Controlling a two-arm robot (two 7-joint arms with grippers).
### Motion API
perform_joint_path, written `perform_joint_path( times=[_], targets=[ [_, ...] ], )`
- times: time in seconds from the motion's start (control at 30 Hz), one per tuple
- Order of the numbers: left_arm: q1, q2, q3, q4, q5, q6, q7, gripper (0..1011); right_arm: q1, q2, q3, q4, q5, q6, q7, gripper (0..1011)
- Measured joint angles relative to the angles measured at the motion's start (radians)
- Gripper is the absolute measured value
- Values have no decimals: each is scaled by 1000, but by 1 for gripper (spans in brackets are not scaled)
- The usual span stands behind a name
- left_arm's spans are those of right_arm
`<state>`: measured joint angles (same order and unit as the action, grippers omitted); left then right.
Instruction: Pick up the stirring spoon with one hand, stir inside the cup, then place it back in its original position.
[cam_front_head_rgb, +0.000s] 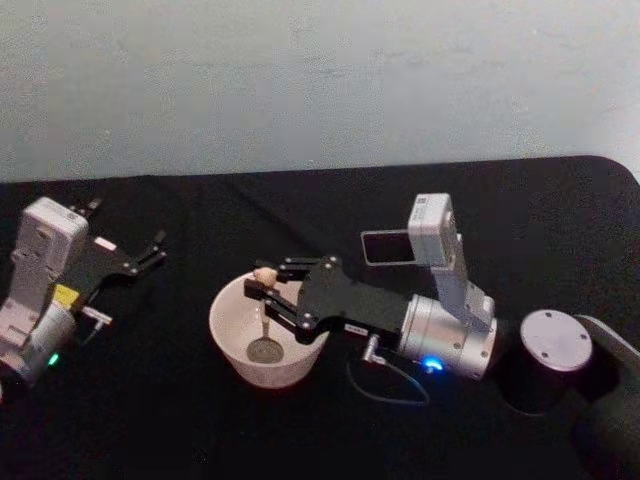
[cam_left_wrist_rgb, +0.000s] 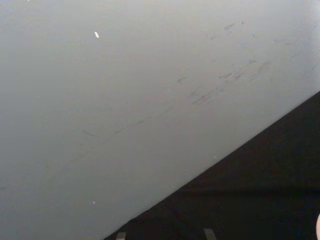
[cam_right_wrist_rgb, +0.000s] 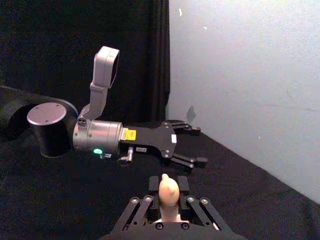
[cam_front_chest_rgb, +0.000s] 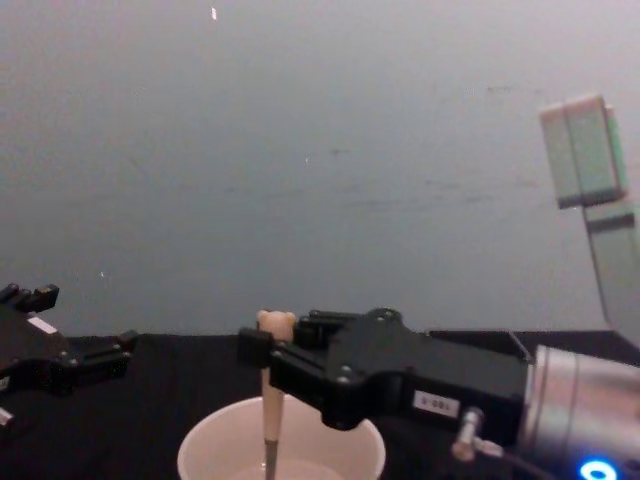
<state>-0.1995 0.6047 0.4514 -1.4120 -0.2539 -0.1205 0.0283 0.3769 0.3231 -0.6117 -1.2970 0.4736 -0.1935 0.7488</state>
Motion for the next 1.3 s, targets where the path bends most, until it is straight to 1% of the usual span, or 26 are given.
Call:
perform_joint_path(
  times=[0.13,0.23,0.37,0.6,0.87,1.07,1.17,1.2,1.3],
  targets=[
    [0,0,0,0,0,0,0,1001,18,-15,-5,26,-3,-11,-1,215],
    [0,0,0,0,0,0,0,1001,43,-37,-6,62,-15,-25,-12,215],
    [0,0,0,0,0,0,0,1001,62,-53,-3,95,-28,-39,-28,215],
    [0,0,0,0,0,0,0,1001,78,-63,16,125,-42,-51,-50,215],
    [0,0,0,0,0,0,0,1001,69,-56,31,120,-46,-50,-57,215],
    [0,0,0,0,0,0,0,1002,57,-49,42,98,-45,-48,-63,215],
    [0,0,0,0,0,0,0,1001,51,-41,55,69,-39,-41,-71,215],
    [0,0,0,0,0,0,0,1001,51,-41,55,69,-39,-41,-71,215],
    [0,0,0,0,0,0,0,1001,44,-29,72,28,-32,-29,-86,215]
  ],
)
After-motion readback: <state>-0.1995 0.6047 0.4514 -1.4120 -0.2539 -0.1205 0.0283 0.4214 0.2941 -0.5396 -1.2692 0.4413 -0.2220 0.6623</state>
